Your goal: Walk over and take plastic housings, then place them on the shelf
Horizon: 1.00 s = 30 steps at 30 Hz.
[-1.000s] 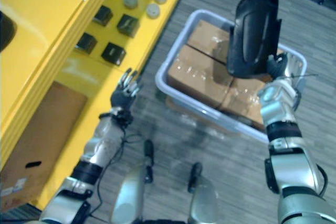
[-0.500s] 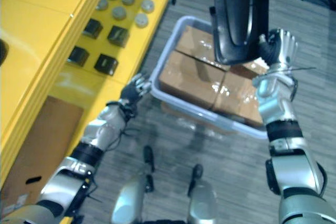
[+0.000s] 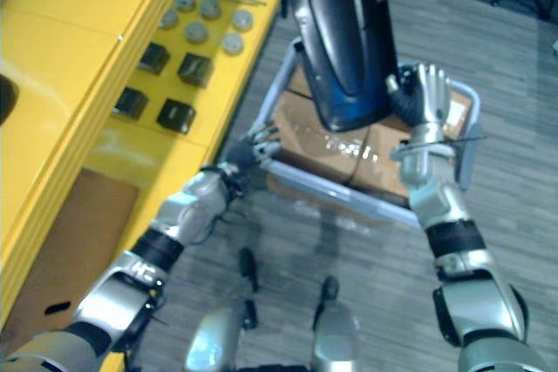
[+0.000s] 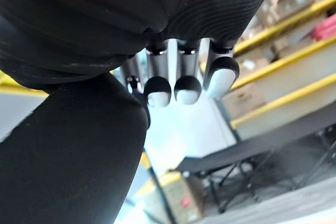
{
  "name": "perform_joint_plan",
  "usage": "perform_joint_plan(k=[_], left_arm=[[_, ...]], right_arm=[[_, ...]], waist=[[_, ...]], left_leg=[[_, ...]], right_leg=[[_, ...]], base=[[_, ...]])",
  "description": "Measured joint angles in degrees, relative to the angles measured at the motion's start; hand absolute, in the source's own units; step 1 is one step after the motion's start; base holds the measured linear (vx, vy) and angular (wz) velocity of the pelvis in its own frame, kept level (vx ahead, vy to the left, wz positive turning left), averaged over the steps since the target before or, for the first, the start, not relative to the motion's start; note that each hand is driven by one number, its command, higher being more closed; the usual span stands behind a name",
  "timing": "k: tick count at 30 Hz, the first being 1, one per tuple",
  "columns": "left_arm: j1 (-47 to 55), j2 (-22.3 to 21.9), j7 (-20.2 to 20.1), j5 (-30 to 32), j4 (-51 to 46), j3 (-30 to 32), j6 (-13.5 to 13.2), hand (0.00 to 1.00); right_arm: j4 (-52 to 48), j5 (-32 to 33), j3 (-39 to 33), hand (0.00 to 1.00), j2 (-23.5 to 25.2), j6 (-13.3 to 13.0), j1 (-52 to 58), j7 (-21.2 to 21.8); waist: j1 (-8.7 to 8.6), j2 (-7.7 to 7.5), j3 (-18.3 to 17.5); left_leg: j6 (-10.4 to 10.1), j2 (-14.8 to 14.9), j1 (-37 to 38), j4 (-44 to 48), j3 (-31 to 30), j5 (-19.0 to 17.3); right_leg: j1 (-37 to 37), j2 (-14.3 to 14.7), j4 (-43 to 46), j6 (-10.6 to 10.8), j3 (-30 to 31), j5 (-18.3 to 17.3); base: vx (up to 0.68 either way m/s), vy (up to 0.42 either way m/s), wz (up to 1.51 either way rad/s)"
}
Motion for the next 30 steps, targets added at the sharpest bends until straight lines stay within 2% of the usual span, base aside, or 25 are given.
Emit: perform_joint_plan(k=[14, 15, 17, 23, 30], left_arm=[[0.32, -2.56, 4.65, 0.00, -1.58, -2.73, -3.29, 0.00], [0.74, -2.56, 5.46, 0.00, -1.58, -2.74, -4.25, 1.00], [1.57, -2.63, 6.85, -0.02, -1.58, -3.44, -5.42, 1.00], [3.58, -3.55, 9.31, -0.01, -1.58, -3.57, -8.86, 1.00], [5.61, -3.65, 13.03, 0.73, -1.53, -2.58, -10.30, 1.00]], right_arm=[[-0.27, -1.74, 7.00, 1.00, 6.26, -2.16, 4.69, 0.44], [-0.27, -1.74, 7.22, 1.00, 6.57, -2.16, 5.26, 0.45], [-0.04, -1.73, 7.57, 1.00, 7.20, -2.16, 6.69, 0.45], [0.73, -1.65, 8.30, 1.00, 8.67, -2.15, 9.11, 0.20], [0.21, -1.64, 8.40, 1.00, 11.62, -2.20, 10.91, -1.54]], waist=[[0.23, 0.26, -0.14], [0.25, 0.41, -0.22], [0.29, 0.95, -0.52], [0.56, 1.15, -0.63], [0.83, 1.16, -0.63]], left_leg=[[0.04, -0.43, 0.02, 0.00, -0.23, 0.03], [0.04, -0.44, 0.03, 0.00, -0.28, 0.03], [0.04, -0.49, 0.06, 0.01, -0.62, 0.03], [0.02, -0.40, 0.92, -0.52, -1.13, 0.01], [0.01, -0.41, 0.92, -0.65, -1.03, 0.01]], right_leg=[[0.29, -0.10, -0.34, 0.15, -0.12, 0.14], [0.37, -0.10, -0.47, 0.16, -0.19, 0.16], [0.98, -0.07, -1.13, 0.18, -0.81, 0.37], [2.14, -0.03, -1.78, 0.18, -1.42, 0.36], [2.11, -0.01, -2.04, 0.18, -1.38, 0.36]], base=[[0.00, 0.000, 0.00], [0.00, 0.000, 0.00], [0.03, -0.014, 0.09], [0.01, -0.008, 0.05], [0.00, 0.000, 0.00]])
